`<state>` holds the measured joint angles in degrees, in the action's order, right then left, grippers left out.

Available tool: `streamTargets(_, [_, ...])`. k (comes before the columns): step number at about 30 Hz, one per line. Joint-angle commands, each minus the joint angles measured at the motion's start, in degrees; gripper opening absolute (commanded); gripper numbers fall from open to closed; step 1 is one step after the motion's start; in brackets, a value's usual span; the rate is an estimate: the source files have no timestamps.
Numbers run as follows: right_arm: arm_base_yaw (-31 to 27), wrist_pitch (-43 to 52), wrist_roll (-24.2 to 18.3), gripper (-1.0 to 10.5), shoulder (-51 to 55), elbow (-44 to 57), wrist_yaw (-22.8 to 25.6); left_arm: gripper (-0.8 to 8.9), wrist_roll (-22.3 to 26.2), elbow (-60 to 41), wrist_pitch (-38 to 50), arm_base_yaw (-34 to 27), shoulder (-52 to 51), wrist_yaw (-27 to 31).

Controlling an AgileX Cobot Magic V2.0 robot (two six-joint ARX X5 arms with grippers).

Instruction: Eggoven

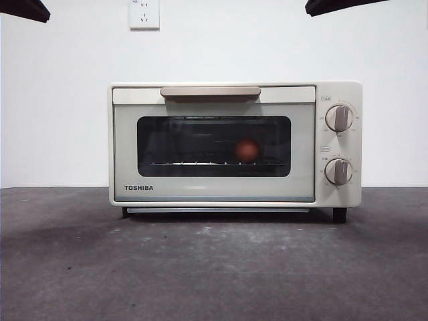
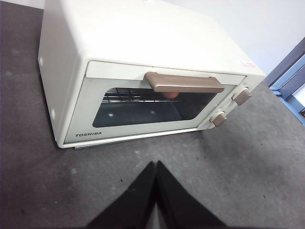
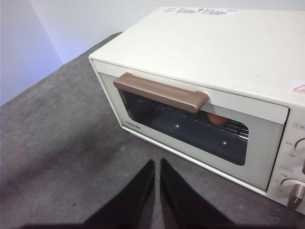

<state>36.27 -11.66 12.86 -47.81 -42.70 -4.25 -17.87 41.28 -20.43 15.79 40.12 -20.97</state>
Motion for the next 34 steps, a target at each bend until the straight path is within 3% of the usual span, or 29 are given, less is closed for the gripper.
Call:
streamTargets(1, [0.35, 0.55, -0.24, 0.0, -0.39, -0.74, 0.24, 0.06, 2.62, 0.68, 0.98, 0.13, 0.28, 0.2])
streamTargets(4, [0.35, 0.55, -0.24, 0.0, -0.39, -0.74, 0.24, 0.06, 9.79, 0.66, 2.95, -0.15, -0.02, 1.07])
streamTargets(7, [0.35, 0.55, -0.24, 0.0, -0.39, -0.74, 0.24, 0.06, 16.5, 0.39, 5.31, -2.14, -1.86, 6.99])
streamTargets(13, [0.35, 0.55, -0.24, 0.0, -0.39, -0.74, 0.24, 0.06, 23.21, -2.95, 7.02, -10.78, -9.27, 9.84])
streamTargets(20, [0.35, 0.55, -0.24, 0.0, -0.39, -0.74, 0.24, 0.06, 22.82, -15.26, 13.99, -18.8, -19.47, 13.7])
streamTargets(25, [0.35, 0.55, -0.24, 0.0, -0.39, -0.74, 0.24, 0.06, 22.73, -26.29, 19.23, -19.69, -27.06, 13.97])
streamTargets(34, [0.35, 0.55, -0.24, 0.0, -0.39, -0.74, 0.24, 0.06, 22.73, -37.48, 17.92, -20.76, -36.04, 13.99])
